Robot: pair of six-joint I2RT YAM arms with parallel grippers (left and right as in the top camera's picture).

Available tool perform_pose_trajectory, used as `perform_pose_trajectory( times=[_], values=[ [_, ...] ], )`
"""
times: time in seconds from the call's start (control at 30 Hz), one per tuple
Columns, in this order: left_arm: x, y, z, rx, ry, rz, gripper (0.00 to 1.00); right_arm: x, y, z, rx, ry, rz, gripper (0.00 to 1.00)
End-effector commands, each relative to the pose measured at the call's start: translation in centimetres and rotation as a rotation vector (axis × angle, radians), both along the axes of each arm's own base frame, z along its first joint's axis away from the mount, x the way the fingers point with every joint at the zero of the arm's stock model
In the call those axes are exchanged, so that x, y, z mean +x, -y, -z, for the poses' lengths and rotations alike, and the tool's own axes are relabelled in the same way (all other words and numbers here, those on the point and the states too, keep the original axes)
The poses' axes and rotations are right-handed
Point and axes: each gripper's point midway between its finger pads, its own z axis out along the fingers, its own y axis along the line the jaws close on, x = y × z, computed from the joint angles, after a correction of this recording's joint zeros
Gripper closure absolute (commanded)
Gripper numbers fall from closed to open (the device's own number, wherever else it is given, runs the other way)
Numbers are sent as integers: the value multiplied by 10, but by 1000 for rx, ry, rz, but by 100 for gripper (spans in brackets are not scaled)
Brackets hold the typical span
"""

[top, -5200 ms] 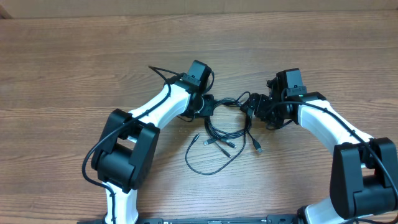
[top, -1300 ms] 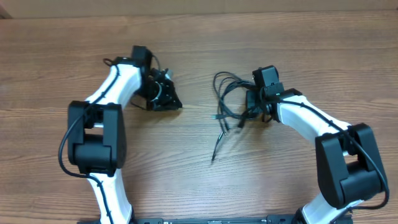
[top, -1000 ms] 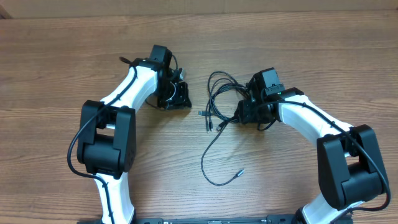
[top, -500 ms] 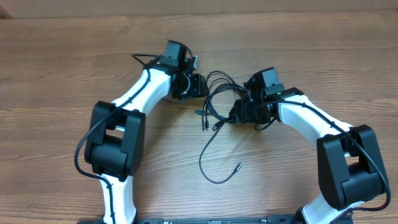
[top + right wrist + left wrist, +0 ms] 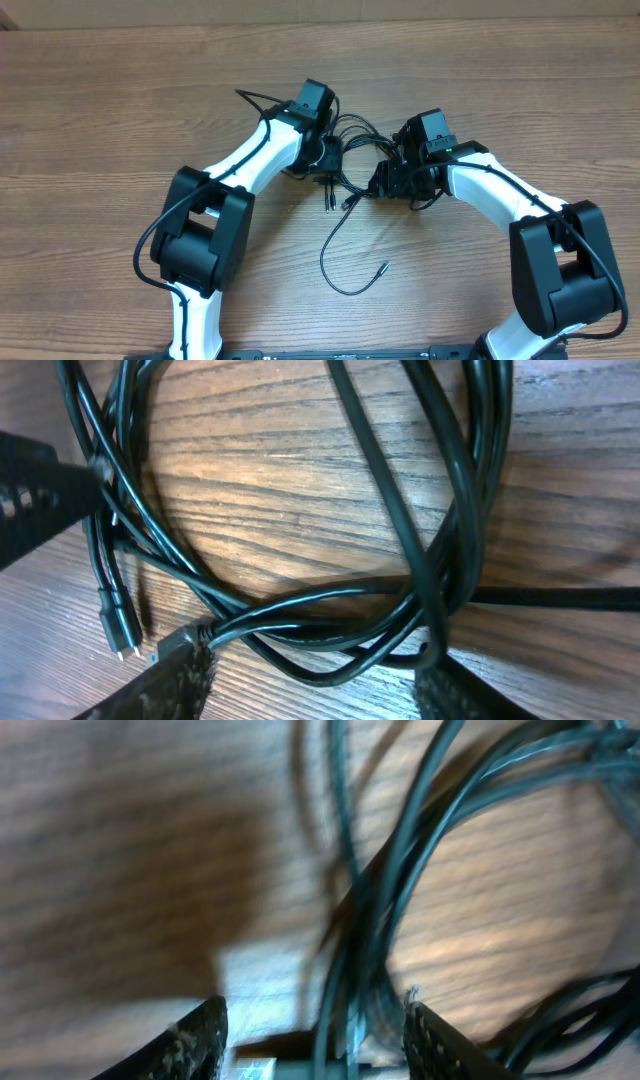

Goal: Untangle cables

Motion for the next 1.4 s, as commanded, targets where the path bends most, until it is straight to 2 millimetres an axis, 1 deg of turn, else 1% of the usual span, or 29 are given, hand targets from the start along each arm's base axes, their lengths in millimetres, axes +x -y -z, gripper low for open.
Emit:
perform_pose_trajectory(
  times=[0.0,0.13,0.23,0.3,0.4,0.47,0.5,0.53,0.57,0.63,0.73,0.83,0.9,1.03,1.13,1.17,1.27,1.37],
  values=[
    [-10,0,3,-24,-40,113,43,-1,-6,-8,29,2,19,34],
    [-18,-1,6,-3,-60,137,43,-2,-7,-9,47,-28,67,33],
    [-15,-2,9,26,-40,137,44,-4,-7,-8,53,-50,92,33],
    [-11,-5,10,51,-22,132,47,-8,-9,-9,68,-72,97,33],
    [-7,-10,10,87,-1,124,54,-17,-12,-9,89,-112,90,33],
    [-4,-16,12,121,11,117,63,-22,-11,-8,85,-145,114,34],
    [-3,-19,13,140,16,113,70,-24,-10,-7,84,-164,134,38],
    [-2,-21,14,154,20,110,73,-25,-10,-7,84,-175,147,41],
    [-1,-25,16,177,22,106,75,-26,-10,-7,85,-186,164,44],
    [-1,-36,19,236,23,94,74,-26,-10,-7,88,-195,181,48],
    [-2,-58,22,330,9,55,68,-25,-14,-8,93,-184,173,53],
    [-6,-69,23,350,-22,43,65,-24,-19,-8,96,-171,158,58],
    [-11,-80,24,362,-57,29,64,-22,-20,-9,100,-159,151,61],
    [-19,-110,25,384,-135,-21,55,-18,-20,-10,103,-144,155,66],
    [-25,-131,25,384,-193,-65,54,-17,-17,-10,103,-145,163,69],
    [-29,-139,24,357,-228,-77,54,-16,-13,-9,95,-146,173,71],
    [-34,-136,23,237,-276,-58,56,-13,-1,-6,61,-145,206,75],
    [-31,-128,15,120,-279,-31,55,-9,9,-6,65,-145,235,75]
  ],
)
